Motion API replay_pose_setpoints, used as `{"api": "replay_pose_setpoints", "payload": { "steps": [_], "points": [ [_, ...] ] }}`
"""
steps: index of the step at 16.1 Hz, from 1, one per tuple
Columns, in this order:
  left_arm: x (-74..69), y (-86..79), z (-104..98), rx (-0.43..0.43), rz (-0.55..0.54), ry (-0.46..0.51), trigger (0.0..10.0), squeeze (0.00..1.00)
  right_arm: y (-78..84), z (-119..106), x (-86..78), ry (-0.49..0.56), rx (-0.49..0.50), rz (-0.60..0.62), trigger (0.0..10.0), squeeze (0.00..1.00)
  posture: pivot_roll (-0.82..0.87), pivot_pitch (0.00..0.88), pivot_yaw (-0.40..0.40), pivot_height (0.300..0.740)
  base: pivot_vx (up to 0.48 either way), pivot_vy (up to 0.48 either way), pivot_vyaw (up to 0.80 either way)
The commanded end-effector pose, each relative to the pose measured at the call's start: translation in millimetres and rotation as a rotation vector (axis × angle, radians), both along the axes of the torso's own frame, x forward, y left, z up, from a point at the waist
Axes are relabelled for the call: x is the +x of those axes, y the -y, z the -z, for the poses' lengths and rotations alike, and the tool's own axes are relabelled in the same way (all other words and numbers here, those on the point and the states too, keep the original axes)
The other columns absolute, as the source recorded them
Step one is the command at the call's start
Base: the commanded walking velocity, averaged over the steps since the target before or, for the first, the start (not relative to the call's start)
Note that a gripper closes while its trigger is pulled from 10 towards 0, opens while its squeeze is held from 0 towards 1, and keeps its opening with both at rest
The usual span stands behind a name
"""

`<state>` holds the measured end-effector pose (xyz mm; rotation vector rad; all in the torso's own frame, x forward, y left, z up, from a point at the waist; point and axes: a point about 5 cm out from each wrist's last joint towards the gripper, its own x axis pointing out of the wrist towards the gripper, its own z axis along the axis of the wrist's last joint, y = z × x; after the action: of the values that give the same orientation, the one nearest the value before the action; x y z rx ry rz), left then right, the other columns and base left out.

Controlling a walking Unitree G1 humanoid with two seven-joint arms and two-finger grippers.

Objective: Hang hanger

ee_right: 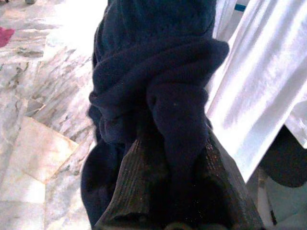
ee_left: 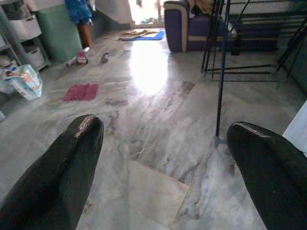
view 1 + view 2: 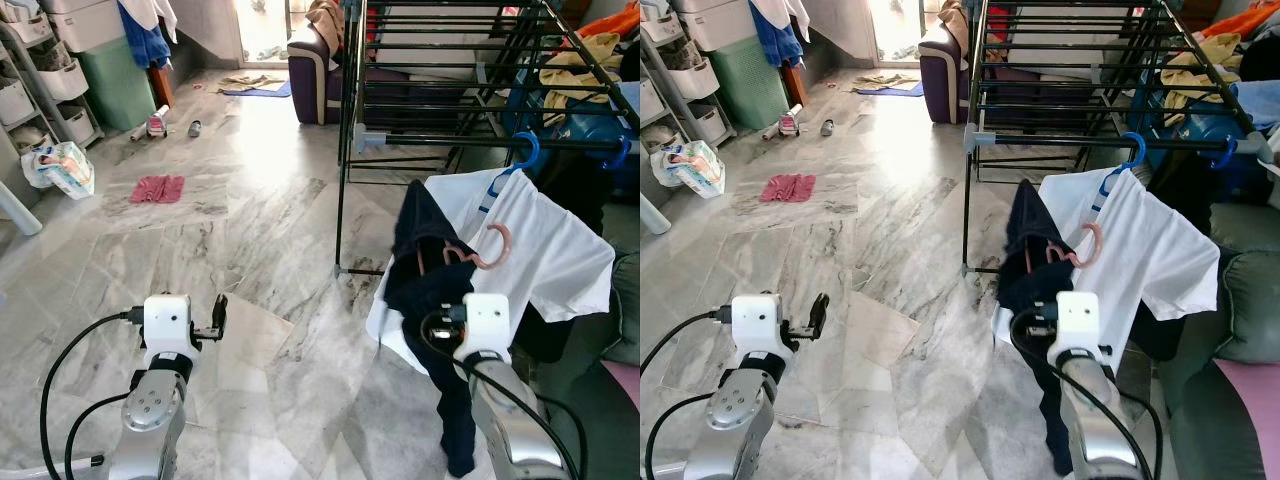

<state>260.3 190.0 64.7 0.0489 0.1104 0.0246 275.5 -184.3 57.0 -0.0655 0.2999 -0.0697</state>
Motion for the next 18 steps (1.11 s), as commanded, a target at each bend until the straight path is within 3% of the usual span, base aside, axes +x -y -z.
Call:
{"api": "replay_pose_setpoints", "payload": {
  "steps": [1,8,10,18],
  "points": [
    [0.4,-0.4,2,-0.008,0.009,-0.008,10.0,0.0,-4.2,-7,5.7,0.035,-0.001,-0.017,10.0,0.0,0.04,0.0,0.0,0.74,0.3,0.0,0.0],
    [2.6,1.7,-1,-0.058,0.043,0.013,10.0,0.0,-1.2,-6,10.9,0.027,-0.009,-0.005,10.0,0.0,0.05,0.0,0.005,0.74,0.39,0.104,0.0],
    [3.0,9.4,2,-0.078,0.056,0.006,10.0,0.0,-2.3,-5,10.3,0.027,0.0,-0.028,10.0,0.0,0.04,0.0,0.004,0.74,0.414,0.126,0.0],
    [1.6,10.0,3,-0.088,0.083,-0.009,10.0,0.0,-2.0,-7,12.5,0.045,-0.019,-0.007,10.0,0.0,0.04,0.0,0.009,0.74,0.44,0.031,0.0]
  ]
}}
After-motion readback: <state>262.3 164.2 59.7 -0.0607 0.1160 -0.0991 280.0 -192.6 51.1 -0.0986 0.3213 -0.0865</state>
